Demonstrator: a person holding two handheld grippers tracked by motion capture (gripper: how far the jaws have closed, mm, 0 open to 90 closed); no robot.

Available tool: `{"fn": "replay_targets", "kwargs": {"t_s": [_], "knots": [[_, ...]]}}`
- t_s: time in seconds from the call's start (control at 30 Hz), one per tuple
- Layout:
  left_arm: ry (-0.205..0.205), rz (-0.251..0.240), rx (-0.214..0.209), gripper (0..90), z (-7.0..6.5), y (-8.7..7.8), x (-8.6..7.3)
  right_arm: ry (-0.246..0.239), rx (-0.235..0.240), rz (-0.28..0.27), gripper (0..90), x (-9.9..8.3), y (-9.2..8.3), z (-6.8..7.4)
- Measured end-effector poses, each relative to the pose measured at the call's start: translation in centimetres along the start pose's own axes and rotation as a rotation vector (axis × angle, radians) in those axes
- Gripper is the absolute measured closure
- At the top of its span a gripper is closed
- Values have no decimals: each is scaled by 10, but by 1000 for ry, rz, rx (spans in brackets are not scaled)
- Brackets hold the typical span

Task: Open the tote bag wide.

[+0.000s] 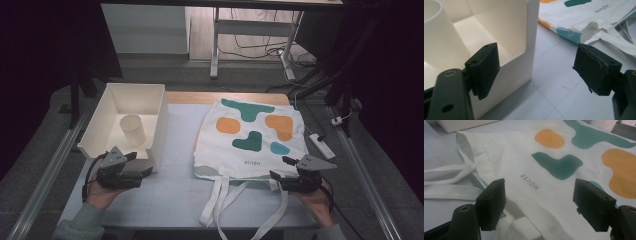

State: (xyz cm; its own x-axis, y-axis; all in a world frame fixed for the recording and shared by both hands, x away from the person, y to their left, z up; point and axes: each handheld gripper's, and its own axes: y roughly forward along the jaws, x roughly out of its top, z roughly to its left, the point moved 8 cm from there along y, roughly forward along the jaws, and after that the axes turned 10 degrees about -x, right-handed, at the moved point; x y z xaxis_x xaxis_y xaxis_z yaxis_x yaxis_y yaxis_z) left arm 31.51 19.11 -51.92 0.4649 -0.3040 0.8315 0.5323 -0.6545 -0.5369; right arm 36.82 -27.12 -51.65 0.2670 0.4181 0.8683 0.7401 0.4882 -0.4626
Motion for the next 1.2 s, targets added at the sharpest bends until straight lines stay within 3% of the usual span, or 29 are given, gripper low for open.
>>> {"fn": "replay_targets", "kwargs": {"t_s": [0.47, 0.7, 1.1, 1.13, 1.2], "knots": [[-9, -11, 1, 206, 2, 0, 1, 5, 0, -12, 275, 2, -5, 1], [3, -10, -10, 207, -3, 0, 1, 2, -7, -12, 277, 3, -7, 2], [25, 11, -55, 210, -33, -4, -7, -7, 2, -5, 278, 2, -5, 6], [59, 19, -66, 210, -45, -2, -4, -11, -1, -2, 278, 2, -6, 6], [81, 25, -74, 210, -51, 0, -2, -10, 0, -4, 279, 2, -6, 6]]}}
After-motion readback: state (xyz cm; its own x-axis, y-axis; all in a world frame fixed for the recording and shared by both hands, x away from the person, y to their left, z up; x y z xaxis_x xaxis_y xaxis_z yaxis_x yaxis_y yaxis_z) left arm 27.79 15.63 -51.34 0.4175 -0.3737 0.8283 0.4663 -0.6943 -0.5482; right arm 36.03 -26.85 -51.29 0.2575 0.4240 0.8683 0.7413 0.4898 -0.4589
